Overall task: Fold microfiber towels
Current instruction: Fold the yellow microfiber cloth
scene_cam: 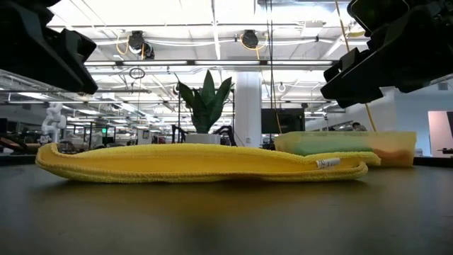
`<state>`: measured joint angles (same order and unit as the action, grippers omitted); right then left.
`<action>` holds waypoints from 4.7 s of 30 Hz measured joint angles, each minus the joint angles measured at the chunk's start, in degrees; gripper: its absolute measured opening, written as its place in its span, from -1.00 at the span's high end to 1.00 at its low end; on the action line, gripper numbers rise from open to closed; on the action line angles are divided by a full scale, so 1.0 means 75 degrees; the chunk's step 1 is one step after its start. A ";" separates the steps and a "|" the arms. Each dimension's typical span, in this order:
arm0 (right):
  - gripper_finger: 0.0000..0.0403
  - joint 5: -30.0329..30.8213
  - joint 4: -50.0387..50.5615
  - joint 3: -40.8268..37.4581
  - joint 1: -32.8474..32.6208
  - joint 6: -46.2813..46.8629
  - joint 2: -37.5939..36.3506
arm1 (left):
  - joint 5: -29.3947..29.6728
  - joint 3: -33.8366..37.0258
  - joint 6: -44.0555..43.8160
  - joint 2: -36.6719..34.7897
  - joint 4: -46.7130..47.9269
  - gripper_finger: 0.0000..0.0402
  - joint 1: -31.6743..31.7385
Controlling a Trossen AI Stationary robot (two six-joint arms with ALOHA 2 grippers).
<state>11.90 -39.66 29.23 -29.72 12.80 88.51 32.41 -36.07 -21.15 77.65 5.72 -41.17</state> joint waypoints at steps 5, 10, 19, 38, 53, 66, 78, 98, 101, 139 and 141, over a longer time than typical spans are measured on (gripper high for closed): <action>0.41 0.0000 0.0002 0.0000 -0.0002 0.0002 0.0000 | 0.0092 0.0000 0.0017 0.0001 0.0003 0.47 0.0000; 0.41 -0.0001 0.0003 0.0000 0.0000 0.0000 0.0000 | 0.0092 0.0000 0.0032 0.0003 0.0003 0.47 0.0000; 0.41 -0.0003 0.0003 0.0000 0.0000 0.0000 0.0000 | 0.0092 0.0000 0.0052 0.0003 0.0006 0.47 0.0000; 0.41 0.0000 0.0000 0.0000 -0.0002 0.0003 0.0000 | 0.0294 0.0000 -0.0042 0.0003 -0.0004 0.47 0.0000; 0.41 0.0000 0.0000 0.0000 0.0000 0.0000 0.0000 | 0.0904 0.0000 0.0332 0.0003 -0.0734 0.47 0.0237; 0.41 -0.0002 0.0000 0.0000 0.0000 0.0001 0.0000 | 0.0467 0.0000 0.1220 0.0012 -0.1165 0.47 0.0303; 0.41 0.0019 -0.0980 0.0003 0.0029 0.0013 0.0003 | -0.0741 -0.0003 0.1491 0.1395 -0.2220 0.47 0.0786; 0.41 0.1799 -0.0097 0.0362 -0.0274 0.0295 0.0006 | -0.0909 0.0000 0.0361 0.1547 -0.0902 0.47 -0.0082; 0.41 0.1792 0.1423 0.0886 -0.0349 0.0172 0.0006 | -0.0954 -0.0129 0.0355 0.1488 -0.1148 0.47 -0.0086; 0.99 0.1804 0.4527 0.1580 -0.1212 0.0274 -0.0185 | -0.1033 -0.0923 0.0590 0.1448 -0.0228 0.98 -0.0074; 0.98 0.1798 0.4479 0.1580 -0.1212 0.0407 -0.0219 | -0.0764 -0.0973 0.0695 0.1443 -0.0219 0.98 -0.0167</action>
<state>25.39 -6.07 41.08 -38.81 15.85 86.87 26.68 -43.38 -15.93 88.47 4.08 -42.42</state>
